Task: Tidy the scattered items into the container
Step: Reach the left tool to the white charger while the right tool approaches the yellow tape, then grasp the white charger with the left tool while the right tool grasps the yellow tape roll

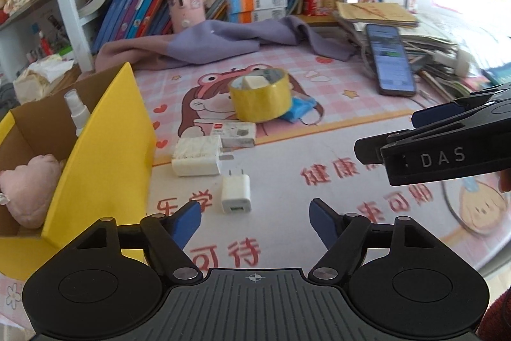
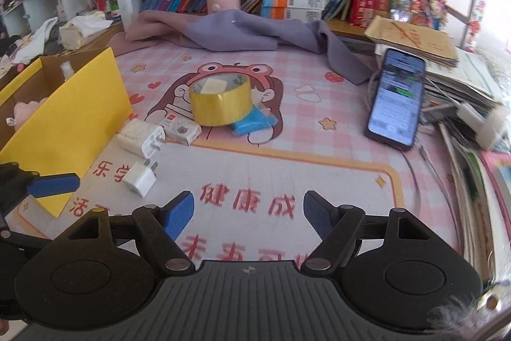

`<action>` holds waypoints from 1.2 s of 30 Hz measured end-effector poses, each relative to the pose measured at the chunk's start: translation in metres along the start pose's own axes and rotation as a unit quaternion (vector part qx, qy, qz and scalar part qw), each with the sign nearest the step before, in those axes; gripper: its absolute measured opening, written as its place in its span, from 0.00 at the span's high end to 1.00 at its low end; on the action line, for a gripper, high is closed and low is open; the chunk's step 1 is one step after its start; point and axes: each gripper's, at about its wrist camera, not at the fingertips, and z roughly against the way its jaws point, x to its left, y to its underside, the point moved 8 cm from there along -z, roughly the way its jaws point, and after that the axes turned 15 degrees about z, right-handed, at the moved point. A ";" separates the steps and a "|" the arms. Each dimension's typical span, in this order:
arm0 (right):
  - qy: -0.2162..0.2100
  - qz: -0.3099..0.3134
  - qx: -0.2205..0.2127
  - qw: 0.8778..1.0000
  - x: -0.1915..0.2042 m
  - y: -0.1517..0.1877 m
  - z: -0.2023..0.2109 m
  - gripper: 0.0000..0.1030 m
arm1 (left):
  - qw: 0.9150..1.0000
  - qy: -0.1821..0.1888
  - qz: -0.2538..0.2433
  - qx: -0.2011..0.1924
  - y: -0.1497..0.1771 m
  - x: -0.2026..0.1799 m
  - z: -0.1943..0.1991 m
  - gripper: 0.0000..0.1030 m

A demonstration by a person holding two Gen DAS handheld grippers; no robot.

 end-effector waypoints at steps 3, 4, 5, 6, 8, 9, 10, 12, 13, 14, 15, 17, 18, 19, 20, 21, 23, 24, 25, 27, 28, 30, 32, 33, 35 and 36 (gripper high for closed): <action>-0.015 0.008 0.000 1.000 -0.007 -0.010 -0.015 0.27 | 1.000 -0.015 0.016 0.006 -0.005 0.002 -0.014 0.32; -0.020 0.010 0.000 1.000 -0.009 -0.013 -0.020 0.27 | 1.000 -0.021 0.022 0.008 -0.007 0.003 -0.019 0.33; -0.024 0.012 0.000 1.000 -0.012 -0.016 -0.026 0.27 | 0.999 -0.027 0.028 0.010 -0.008 0.005 -0.024 0.34; -0.028 0.015 0.000 0.999 -0.014 -0.019 -0.031 0.26 | 0.999 -0.032 0.034 0.013 -0.009 0.006 -0.028 0.36; -0.036 0.022 0.001 0.999 -0.017 -0.026 -0.042 0.25 | 0.998 -0.041 0.049 0.019 -0.011 0.010 -0.037 0.40; -0.039 0.025 0.001 0.999 -0.018 -0.030 -0.047 0.25 | 0.997 -0.045 0.056 0.022 -0.012 0.011 -0.041 0.41; -0.043 0.028 0.002 0.999 -0.019 -0.034 -0.053 0.24 | 0.997 -0.048 0.062 0.025 -0.012 0.012 -0.045 0.42; -0.051 0.035 0.000 0.998 -0.020 -0.042 -0.063 0.22 | 0.996 -0.054 0.071 0.029 -0.013 0.014 -0.050 0.45; -0.054 0.040 -0.001 0.998 -0.020 -0.047 -0.069 0.20 | 0.995 -0.056 0.075 0.032 -0.013 0.015 -0.053 0.47; -0.057 0.045 -0.002 0.997 -0.021 -0.051 -0.075 0.19 | 0.995 -0.058 0.080 0.034 -0.013 0.015 -0.056 0.49; -0.060 0.049 -0.002 0.997 -0.020 -0.055 -0.080 0.19 | 0.994 -0.059 0.084 0.037 -0.013 0.016 -0.059 0.52; -0.064 0.058 -0.004 0.996 -0.020 -0.064 -0.092 0.17 | 0.994 -0.059 0.087 0.041 -0.013 0.016 -0.062 0.57; -0.065 0.063 -0.004 0.996 -0.019 -0.069 -0.097 0.17 | 0.993 -0.060 0.089 0.043 -0.013 0.016 -0.064 0.59; -0.067 0.067 -0.005 0.996 -0.019 -0.073 -0.102 0.16 | 0.993 -0.061 0.091 0.045 -0.013 0.016 -0.065 0.61; -0.068 0.071 -0.006 0.995 -0.019 -0.078 -0.107 0.14 | 0.993 -0.060 0.094 0.048 -0.012 0.016 -0.067 0.65; -0.071 0.075 -0.007 0.995 -0.018 -0.083 -0.112 0.13 | 0.992 -0.060 0.097 0.048 -0.012 0.017 -0.068 0.68; -0.076 0.084 -0.008 0.994 -0.016 -0.091 -0.123 0.12 | 0.992 -0.061 0.097 0.045 -0.013 0.018 -0.069 0.74; -0.077 0.090 -0.007 0.993 -0.015 -0.094 -0.128 0.12 | 0.992 -0.062 0.097 0.044 -0.013 0.018 -0.069 0.76; -0.080 0.095 -0.005 0.992 -0.013 -0.097 -0.132 0.09 | 0.992 -0.062 0.098 0.043 -0.014 0.018 -0.070 0.76; -0.087 0.106 -0.003 0.991 -0.009 -0.101 -0.142 0.09 | 0.992 -0.062 0.098 0.041 -0.014 0.018 -0.070 0.76; -0.089 0.112 0.001 0.990 -0.007 -0.103 -0.147 0.08 | 0.992 -0.063 0.097 0.040 -0.015 0.018 -0.070 0.76; -0.090 0.123 0.009 0.988 -0.002 -0.106 -0.156 0.08 | 0.993 -0.064 0.096 0.040 -0.015 0.017 -0.071 0.76; -0.092 0.131 0.016 0.987 0.000 -0.108 -0.165 0.08 | 0.993 -0.065 0.091 0.041 -0.016 0.016 -0.072 0.76; -0.093 0.133 0.020 0.987 0.002 -0.109 -0.169 0.08 | 0.993 -0.066 0.089 0.041 -0.017 0.017 -0.072 0.76; -0.096 0.133 0.026 0.986 0.002 -0.110 -0.175 0.08 | 0.993 -0.067 0.089 0.039 -0.018 0.018 -0.071 0.76; -0.098 0.133 0.027 0.986 0.002 -0.110 -0.177 0.09 | 0.993 -0.067 0.089 0.037 -0.018 0.018 -0.071 0.76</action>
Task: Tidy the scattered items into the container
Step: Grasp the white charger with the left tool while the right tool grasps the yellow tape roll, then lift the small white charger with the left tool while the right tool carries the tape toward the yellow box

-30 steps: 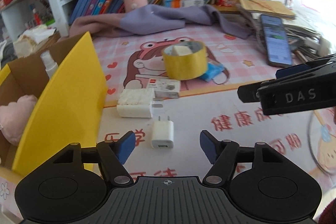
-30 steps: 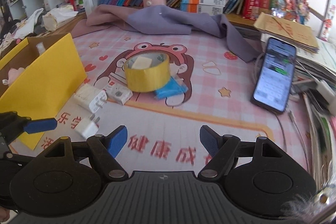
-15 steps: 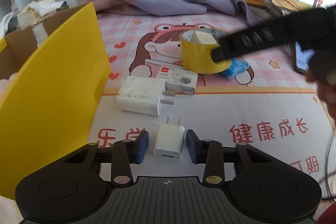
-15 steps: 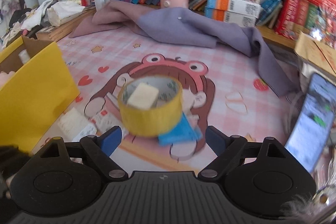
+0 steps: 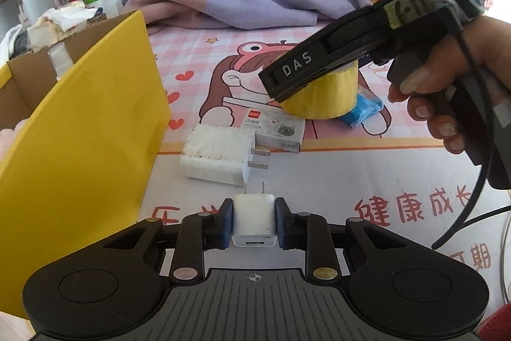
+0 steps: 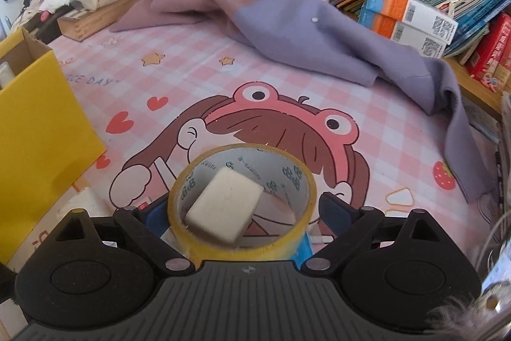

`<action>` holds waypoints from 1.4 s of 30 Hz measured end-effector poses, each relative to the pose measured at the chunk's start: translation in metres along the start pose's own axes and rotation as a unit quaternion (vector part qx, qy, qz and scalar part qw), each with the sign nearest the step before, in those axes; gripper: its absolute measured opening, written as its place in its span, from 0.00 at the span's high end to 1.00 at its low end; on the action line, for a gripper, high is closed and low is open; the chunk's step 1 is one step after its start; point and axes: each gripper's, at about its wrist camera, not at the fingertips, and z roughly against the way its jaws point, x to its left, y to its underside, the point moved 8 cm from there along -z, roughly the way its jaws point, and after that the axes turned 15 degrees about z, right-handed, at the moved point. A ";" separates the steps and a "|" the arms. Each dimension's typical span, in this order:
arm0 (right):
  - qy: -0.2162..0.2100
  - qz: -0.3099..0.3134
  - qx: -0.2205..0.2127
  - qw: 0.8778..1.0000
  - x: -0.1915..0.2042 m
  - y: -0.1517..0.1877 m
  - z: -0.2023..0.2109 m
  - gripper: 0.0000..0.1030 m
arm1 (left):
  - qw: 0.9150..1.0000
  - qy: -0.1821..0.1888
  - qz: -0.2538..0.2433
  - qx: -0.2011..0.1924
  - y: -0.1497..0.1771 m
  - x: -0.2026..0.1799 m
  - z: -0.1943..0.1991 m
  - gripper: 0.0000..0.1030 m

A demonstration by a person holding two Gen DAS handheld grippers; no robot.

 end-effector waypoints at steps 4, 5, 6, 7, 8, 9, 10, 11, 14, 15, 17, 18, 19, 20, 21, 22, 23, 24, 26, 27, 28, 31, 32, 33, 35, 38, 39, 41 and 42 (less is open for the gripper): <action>-0.001 0.006 -0.006 1.000 0.003 -0.002 0.000 0.16 | 1.000 0.001 -0.006 -0.011 -0.004 -0.001 0.004 0.76; 0.003 0.007 -0.014 1.000 0.003 -0.003 0.003 0.16 | 1.000 0.002 -0.007 -0.014 -0.005 -0.002 0.006 0.76; 0.008 0.006 -0.023 1.000 0.002 -0.004 0.007 0.16 | 1.000 0.003 -0.009 -0.016 -0.006 -0.002 0.008 0.76; 0.010 0.002 -0.033 0.999 0.001 -0.006 0.012 0.16 | 1.000 0.004 -0.011 -0.019 -0.007 -0.002 0.010 0.76; 0.010 -0.004 -0.044 0.999 0.000 -0.008 0.018 0.16 | 1.000 0.006 -0.012 -0.022 -0.008 -0.002 0.012 0.76; 0.010 -0.010 -0.053 0.999 -0.002 -0.010 0.024 0.16 | 1.000 0.007 -0.013 -0.025 -0.009 -0.002 0.015 0.76; 0.011 -0.014 -0.060 0.998 -0.004 -0.012 0.030 0.16 | 1.000 0.009 -0.013 -0.027 -0.010 -0.002 0.017 0.76; 0.013 -0.017 -0.065 0.998 -0.006 -0.013 0.035 0.16 | 0.999 0.010 -0.013 -0.030 -0.011 -0.002 0.020 0.76; 0.020 -0.030 -0.072 0.997 -0.012 -0.013 0.050 0.16 | 0.999 0.012 -0.015 -0.038 -0.012 -0.002 0.027 0.76; 0.022 -0.036 -0.074 0.996 -0.013 -0.012 0.054 0.16 | 0.999 0.012 -0.016 -0.040 -0.012 -0.001 0.030 0.76; 0.024 -0.044 -0.077 0.996 -0.014 -0.008 0.063 0.16 | 0.999 0.013 -0.017 -0.044 -0.011 -0.001 0.036 0.76; 0.025 -0.046 -0.079 0.995 -0.014 -0.006 0.068 0.16 | 0.999 0.014 -0.018 -0.047 -0.011 -0.001 0.039 0.76; 0.027 -0.047 -0.082 0.995 -0.013 -0.004 0.073 0.16 | 0.998 0.015 -0.019 -0.050 -0.011 -0.001 0.042 0.76; 0.028 -0.049 -0.084 0.995 -0.013 -0.003 0.078 0.16 | 0.998 0.016 -0.020 -0.053 -0.011 -0.001 0.046 0.76; 0.029 -0.051 -0.087 0.995 -0.012 0.000 0.083 0.16 | 0.998 0.018 -0.022 -0.056 -0.010 -0.001 0.049 0.76; 0.031 -0.054 -0.089 0.994 -0.011 0.001 0.088 0.16 | 0.998 0.019 -0.023 -0.058 -0.010 -0.001 0.053 0.76; 0.032 -0.057 -0.091 0.994 -0.010 0.003 0.092 0.16 | 0.998 0.022 -0.025 -0.060 -0.009 -0.001 0.057 0.76; 0.033 -0.060 -0.093 0.993 -0.009 0.004 0.097 0.16 | 0.997 0.024 -0.027 -0.062 -0.008 -0.001 0.061 0.76; 0.036 -0.063 -0.097 0.993 -0.006 0.008 0.106 0.16 | 0.997 0.028 -0.031 -0.066 -0.007 -0.002 0.067 0.76; 0.037 -0.064 -0.098 0.992 -0.004 0.010 0.110 0.16 | 0.997 0.030 -0.033 -0.068 -0.007 -0.002 0.070 0.76; 0.037 -0.063 -0.098 0.992 -0.001 0.011 0.114 0.16 | 0.996 0.032 -0.035 -0.070 -0.007 -0.002 0.073 0.76; 0.041 -0.062 -0.096 0.993 0.007 0.018 0.125 0.16 | 0.996 0.038 -0.040 -0.075 -0.006 -0.001 0.081 0.76; 0.042 -0.062 -0.094 0.993 0.010 0.020 0.128 0.16 | 0.995 0.041 -0.042 -0.077 -0.006 -0.001 0.084 0.76; 0.042 -0.062 -0.093 0.993 0.013 0.022 0.131 0.16 | 0.995 0.045 -0.044 -0.079 -0.005 -0.001 0.087 0.76; 0.046 -0.064 -0.092 0.993 0.019 0.026 0.139 0.16 | 0.994 0.053 -0.050 -0.081 -0.004 -0.001 0.093 0.76; 0.053 -0.071 -0.093 0.992 0.028 0.032 0.151 0.16 | 0.992 0.067 -0.061 -0.083 -0.001 -0.001 0.103 0.76; 0.055 -0.073 -0.093 0.991 0.031 0.034 0.155 0.16 | 0.992 0.072 -0.065 -0.084 0.000 -0.001 0.106 0.76; 0.060 -0.079 -0.092 0.991 0.038 0.039 0.163 0.16 | 0.990 0.083 -0.071 -0.086 0.003 -0.001 0.113 0.76; 0.063 -0.081 -0.091 0.991 0.041 0.042 0.166 0.16 | 0.990 0.088 -0.073 -0.086 0.005 0.000 0.117 0.76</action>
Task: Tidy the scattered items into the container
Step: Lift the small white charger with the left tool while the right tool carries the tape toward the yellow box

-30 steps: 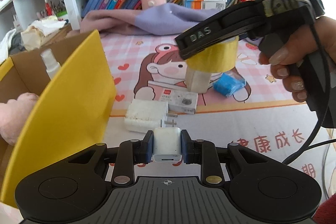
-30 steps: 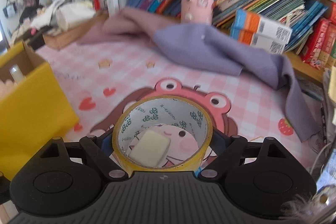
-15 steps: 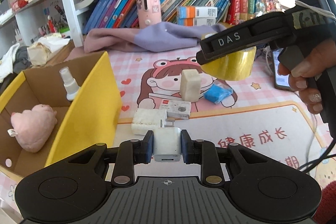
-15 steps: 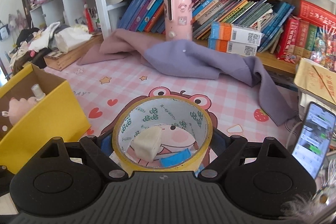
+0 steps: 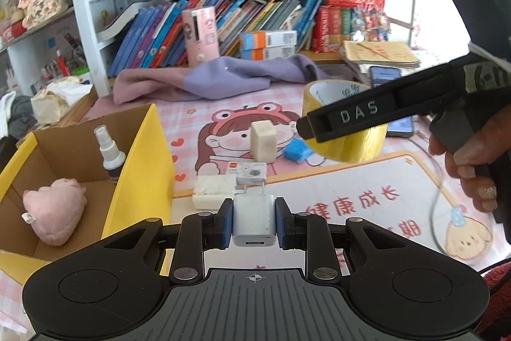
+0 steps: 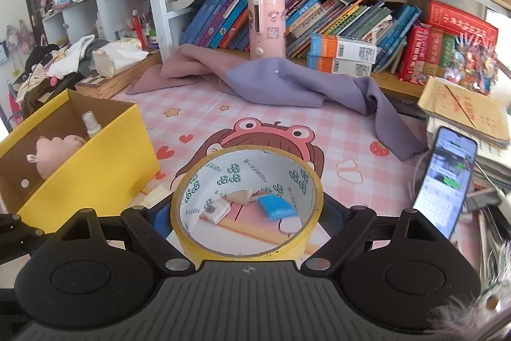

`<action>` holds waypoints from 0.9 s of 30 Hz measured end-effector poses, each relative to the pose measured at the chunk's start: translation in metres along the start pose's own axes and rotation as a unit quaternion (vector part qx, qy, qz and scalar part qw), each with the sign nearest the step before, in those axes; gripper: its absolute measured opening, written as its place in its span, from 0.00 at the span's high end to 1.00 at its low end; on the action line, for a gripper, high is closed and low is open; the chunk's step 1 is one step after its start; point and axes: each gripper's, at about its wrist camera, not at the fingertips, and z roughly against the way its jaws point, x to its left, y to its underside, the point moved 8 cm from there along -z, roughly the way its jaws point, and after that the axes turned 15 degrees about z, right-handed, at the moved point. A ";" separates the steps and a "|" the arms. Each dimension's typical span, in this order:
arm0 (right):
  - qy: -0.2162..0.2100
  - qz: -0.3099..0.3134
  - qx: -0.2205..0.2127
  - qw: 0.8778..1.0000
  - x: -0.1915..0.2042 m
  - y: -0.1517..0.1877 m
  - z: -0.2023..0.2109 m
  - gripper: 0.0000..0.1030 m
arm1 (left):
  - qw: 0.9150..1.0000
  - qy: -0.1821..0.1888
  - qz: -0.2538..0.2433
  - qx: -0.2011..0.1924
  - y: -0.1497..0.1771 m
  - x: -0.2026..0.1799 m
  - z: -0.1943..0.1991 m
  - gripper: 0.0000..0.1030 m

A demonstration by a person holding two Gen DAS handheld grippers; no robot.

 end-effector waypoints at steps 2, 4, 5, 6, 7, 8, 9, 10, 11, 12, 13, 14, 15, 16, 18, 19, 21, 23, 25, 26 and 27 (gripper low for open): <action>0.005 -0.003 0.003 1.000 0.006 0.005 0.009 0.16 | 1.000 0.009 -0.003 -0.001 0.003 0.000 0.007 0.76; 0.009 -0.006 0.004 1.000 0.013 0.010 0.018 0.16 | 1.000 0.016 -0.008 0.000 0.008 0.001 0.014 0.76; 0.012 -0.008 0.005 1.000 0.017 0.013 0.023 0.16 | 1.000 0.020 -0.009 0.001 0.011 0.002 0.018 0.76; 0.014 -0.009 0.006 1.000 0.020 0.015 0.027 0.16 | 1.000 0.022 -0.009 0.002 0.014 0.003 0.021 0.76; 0.017 -0.011 0.008 1.000 0.024 0.018 0.031 0.16 | 1.000 0.025 -0.009 0.003 0.017 0.004 0.025 0.76; 0.019 -0.013 0.010 1.000 0.028 0.022 0.036 0.16 | 1.000 0.028 -0.008 0.004 0.020 0.006 0.029 0.76; 0.021 -0.015 0.012 1.000 0.032 0.024 0.039 0.16 | 1.000 0.029 -0.008 0.004 0.023 0.007 0.034 0.76; 0.024 -0.017 0.014 0.999 0.036 0.027 0.044 0.16 | 0.999 0.031 -0.008 0.005 0.025 0.010 0.038 0.76; 0.026 -0.020 0.016 0.999 0.041 0.030 0.048 0.16 | 0.999 0.033 -0.009 0.006 0.028 0.012 0.042 0.76; 0.028 -0.023 0.017 0.999 0.044 0.033 0.052 0.16 | 0.999 0.035 -0.011 0.007 0.030 0.014 0.047 0.76; 0.030 -0.026 0.018 0.999 0.049 0.036 0.057 0.16 | 0.999 0.036 -0.012 0.007 0.033 0.017 0.051 0.76; 0.032 -0.028 0.019 0.999 0.053 0.039 0.062 0.16 | 0.999 0.038 -0.012 0.007 0.035 0.019 0.056 0.76; 0.034 -0.030 0.020 0.999 0.058 0.042 0.066 0.16 | 0.999 0.039 -0.013 0.005 0.037 0.022 0.061 0.76; 0.035 -0.032 0.021 0.999 0.063 0.045 0.070 0.16 | 0.999 0.039 -0.014 0.004 0.039 0.024 0.066 0.76; 0.039 -0.035 0.021 0.998 0.072 0.050 0.078 0.16 | 0.999 0.040 -0.015 0.002 0.043 0.030 0.075 0.76; 0.041 -0.038 0.021 0.998 0.077 0.052 0.081 0.16 | 0.999 0.041 -0.016 0.002 0.045 0.033 0.079 0.76; 0.046 -0.043 0.020 0.998 0.085 0.056 0.089 0.16 | 0.999 0.041 -0.019 0.002 0.050 0.038 0.087 0.76; 0.052 -0.048 0.018 0.997 0.093 0.062 0.097 0.16 | 0.999 0.042 -0.020 0.003 0.056 0.044 0.094 0.76; 0.058 -0.054 0.018 0.997 0.100 0.067 0.103 0.16 | 0.999 0.041 -0.017 0.003 0.061 0.050 0.100 0.76; 0.059 -0.058 0.019 0.996 0.104 0.069 0.105 0.16 | 0.999 0.040 -0.014 0.002 0.062 0.054 0.103 0.76; 0.060 -0.061 0.020 0.996 0.108 0.072 0.108 0.16 | 0.999 0.039 -0.011 0.000 0.063 0.058 0.106 0.76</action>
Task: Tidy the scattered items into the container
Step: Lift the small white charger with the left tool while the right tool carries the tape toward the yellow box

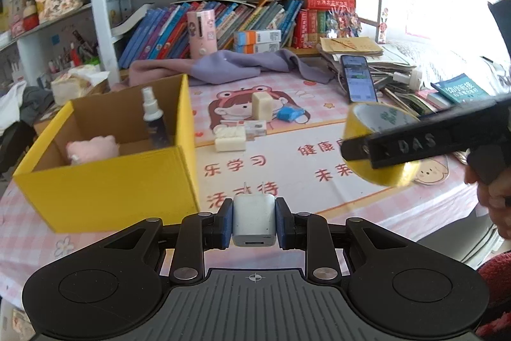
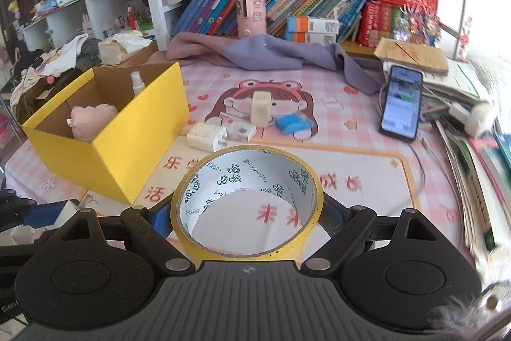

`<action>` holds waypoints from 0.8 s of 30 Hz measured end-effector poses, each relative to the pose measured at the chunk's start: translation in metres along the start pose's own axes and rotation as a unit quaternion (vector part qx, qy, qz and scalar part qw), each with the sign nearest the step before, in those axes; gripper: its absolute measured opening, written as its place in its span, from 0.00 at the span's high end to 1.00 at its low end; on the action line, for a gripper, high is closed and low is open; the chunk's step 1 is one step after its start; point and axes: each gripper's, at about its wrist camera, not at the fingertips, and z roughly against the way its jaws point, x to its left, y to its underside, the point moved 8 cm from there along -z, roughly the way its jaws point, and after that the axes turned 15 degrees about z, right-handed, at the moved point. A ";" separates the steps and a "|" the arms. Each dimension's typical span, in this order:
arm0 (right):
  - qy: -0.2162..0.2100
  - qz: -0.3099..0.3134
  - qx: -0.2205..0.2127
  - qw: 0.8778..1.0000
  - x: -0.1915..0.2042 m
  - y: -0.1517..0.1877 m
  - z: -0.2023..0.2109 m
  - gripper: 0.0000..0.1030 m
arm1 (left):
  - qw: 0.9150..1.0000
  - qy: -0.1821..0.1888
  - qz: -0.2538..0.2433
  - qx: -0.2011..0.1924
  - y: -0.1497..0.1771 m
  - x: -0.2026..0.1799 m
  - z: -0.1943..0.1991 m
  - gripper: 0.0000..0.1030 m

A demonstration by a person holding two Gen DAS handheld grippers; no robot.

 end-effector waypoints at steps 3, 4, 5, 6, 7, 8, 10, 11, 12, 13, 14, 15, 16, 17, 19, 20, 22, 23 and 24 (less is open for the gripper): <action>-0.002 0.001 0.002 1.000 0.015 0.008 0.007 0.16 | 1.000 -0.002 0.007 -0.005 0.004 0.009 0.009 0.76; -0.003 0.002 0.002 1.000 0.020 0.009 0.009 0.16 | 1.000 -0.002 0.007 -0.005 0.006 0.011 0.011 0.76; -0.004 0.004 0.002 1.000 0.026 0.010 0.011 0.16 | 1.000 -0.001 0.006 -0.005 0.008 0.013 0.014 0.76; -0.005 0.006 0.002 1.000 0.030 0.010 0.012 0.16 | 1.000 0.000 0.006 -0.004 0.010 0.015 0.016 0.76; -0.005 0.007 0.001 1.000 0.034 0.010 0.013 0.16 | 1.000 -0.001 0.006 -0.002 0.012 0.017 0.018 0.76; -0.006 0.008 0.000 1.000 0.038 0.011 0.014 0.16 | 1.000 -0.001 0.007 -0.001 0.014 0.019 0.020 0.76; -0.007 0.009 0.003 1.000 0.046 0.012 0.014 0.16 | 1.000 -0.002 0.011 0.000 0.018 0.026 0.024 0.76; -0.008 0.009 0.005 1.000 0.049 0.012 0.014 0.16 | 1.000 -0.003 0.014 0.001 0.019 0.029 0.025 0.76; -0.010 0.011 0.007 1.000 0.054 0.013 0.014 0.16 | 1.000 -0.003 0.018 0.002 0.020 0.033 0.027 0.76; -0.012 0.013 0.009 1.000 0.058 0.014 0.014 0.16 | 1.000 -0.003 0.021 0.003 0.023 0.036 0.028 0.76; -0.014 0.015 0.011 1.000 0.063 0.014 0.015 0.16 | 1.000 -0.004 0.024 0.005 0.024 0.039 0.030 0.76; -0.016 0.017 0.012 1.000 0.067 0.015 0.015 0.16 | 1.000 -0.004 0.026 0.007 0.027 0.042 0.031 0.76; -0.018 0.021 0.014 1.000 0.072 0.016 0.016 0.16 | 1.000 -0.005 0.028 0.009 0.028 0.044 0.032 0.76; -0.020 0.024 0.015 0.999 0.076 0.016 0.016 0.16 | 0.999 -0.006 0.030 0.010 0.030 0.047 0.033 0.76; -0.025 0.032 0.016 0.999 0.085 0.016 0.017 0.16 | 0.999 -0.007 0.034 0.011 0.032 0.052 0.035 0.76; -0.028 0.036 0.017 0.999 0.089 0.016 0.017 0.16 | 0.999 -0.009 0.037 0.011 0.033 0.055 0.037 0.76; -0.033 0.043 0.016 0.998 0.097 0.015 0.018 0.16 | 0.999 -0.012 0.041 0.009 0.034 0.060 0.039 0.76; -0.036 0.046 0.016 0.998 0.101 0.014 0.018 0.16 | 0.999 -0.015 0.043 0.008 0.034 0.063 0.041 0.76; -0.040 0.049 0.016 0.998 0.105 0.013 0.018 0.16 | 0.999 -0.017 0.046 0.007 0.034 0.067 0.043 0.76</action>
